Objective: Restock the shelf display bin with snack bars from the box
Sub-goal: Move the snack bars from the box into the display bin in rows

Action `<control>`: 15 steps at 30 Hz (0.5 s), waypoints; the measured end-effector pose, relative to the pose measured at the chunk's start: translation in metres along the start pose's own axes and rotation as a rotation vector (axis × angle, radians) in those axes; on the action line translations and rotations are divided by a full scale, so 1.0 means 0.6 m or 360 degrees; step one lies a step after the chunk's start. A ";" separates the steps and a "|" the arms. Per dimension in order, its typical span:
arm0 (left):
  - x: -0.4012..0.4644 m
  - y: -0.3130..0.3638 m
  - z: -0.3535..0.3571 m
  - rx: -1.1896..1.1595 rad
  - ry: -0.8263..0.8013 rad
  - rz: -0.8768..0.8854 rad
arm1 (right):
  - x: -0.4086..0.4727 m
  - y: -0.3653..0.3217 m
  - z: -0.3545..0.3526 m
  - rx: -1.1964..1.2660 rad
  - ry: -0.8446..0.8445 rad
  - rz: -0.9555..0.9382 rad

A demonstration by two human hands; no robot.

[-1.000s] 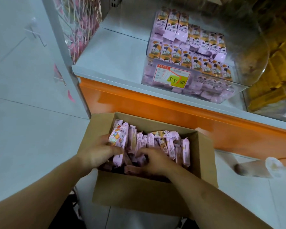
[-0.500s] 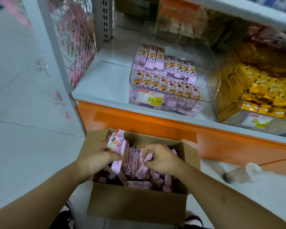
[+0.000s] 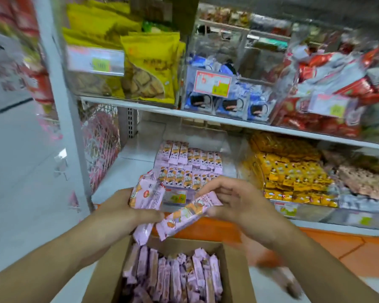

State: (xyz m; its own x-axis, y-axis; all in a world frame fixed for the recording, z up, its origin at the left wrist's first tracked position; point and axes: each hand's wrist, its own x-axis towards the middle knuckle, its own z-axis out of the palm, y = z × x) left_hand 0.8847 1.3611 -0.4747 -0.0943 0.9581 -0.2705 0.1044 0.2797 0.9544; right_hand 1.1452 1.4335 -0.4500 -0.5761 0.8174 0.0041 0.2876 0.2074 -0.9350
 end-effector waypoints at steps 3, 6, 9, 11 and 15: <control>-0.012 0.026 0.000 -0.0166 -0.0075 -0.0019 | -0.014 -0.015 -0.008 0.0103 0.0131 -0.0059; -0.013 0.037 0.014 -0.0460 -0.0101 -0.0038 | -0.011 -0.017 -0.003 0.0160 0.0297 -0.0095; 0.003 0.043 0.029 -0.0712 0.0019 0.0025 | -0.002 -0.014 0.006 0.0159 0.0487 -0.0129; 0.020 0.049 0.032 -0.0789 0.0085 0.0076 | 0.003 -0.008 0.014 0.0090 0.0564 -0.0147; 0.051 0.052 0.033 -0.0946 0.0180 0.0158 | 0.005 -0.002 0.036 -0.0115 0.0628 -0.0208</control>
State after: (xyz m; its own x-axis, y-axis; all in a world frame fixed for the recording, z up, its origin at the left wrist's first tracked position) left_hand 0.9049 1.4005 -0.4555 -0.2203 0.9562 -0.1927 -0.4489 0.0760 0.8904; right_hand 1.1265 1.4242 -0.4568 -0.2782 0.9219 0.2697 0.2924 0.3488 -0.8904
